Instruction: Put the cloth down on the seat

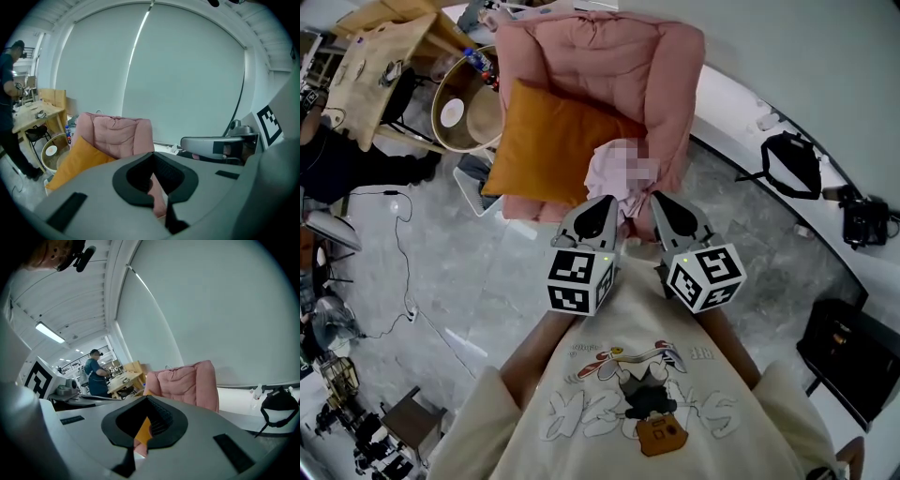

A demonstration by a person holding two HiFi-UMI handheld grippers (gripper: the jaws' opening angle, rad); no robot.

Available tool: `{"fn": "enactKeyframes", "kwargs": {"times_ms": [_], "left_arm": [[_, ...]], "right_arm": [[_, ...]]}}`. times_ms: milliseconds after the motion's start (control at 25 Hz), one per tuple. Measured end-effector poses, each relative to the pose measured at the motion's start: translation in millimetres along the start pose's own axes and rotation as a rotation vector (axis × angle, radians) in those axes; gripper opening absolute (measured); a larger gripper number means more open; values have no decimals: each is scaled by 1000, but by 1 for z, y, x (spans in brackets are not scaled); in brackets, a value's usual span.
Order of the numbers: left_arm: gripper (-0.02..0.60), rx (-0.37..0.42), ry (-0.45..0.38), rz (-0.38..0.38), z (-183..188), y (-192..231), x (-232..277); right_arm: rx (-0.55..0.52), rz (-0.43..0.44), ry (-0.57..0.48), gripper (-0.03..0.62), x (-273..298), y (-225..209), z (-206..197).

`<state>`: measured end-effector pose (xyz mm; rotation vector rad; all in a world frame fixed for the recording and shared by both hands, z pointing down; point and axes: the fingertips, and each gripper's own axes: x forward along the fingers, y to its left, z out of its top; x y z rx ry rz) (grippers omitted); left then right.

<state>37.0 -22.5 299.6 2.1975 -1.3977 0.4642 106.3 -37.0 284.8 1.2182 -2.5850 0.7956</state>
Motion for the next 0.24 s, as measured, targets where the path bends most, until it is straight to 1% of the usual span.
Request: {"fn": "enactKeyframes", "kwargs": {"times_ms": [240], "left_arm": [[3,-11,-10,20,1,8,-7]], "right_arm": [[2,5,8,20,5,4,-2]]}}
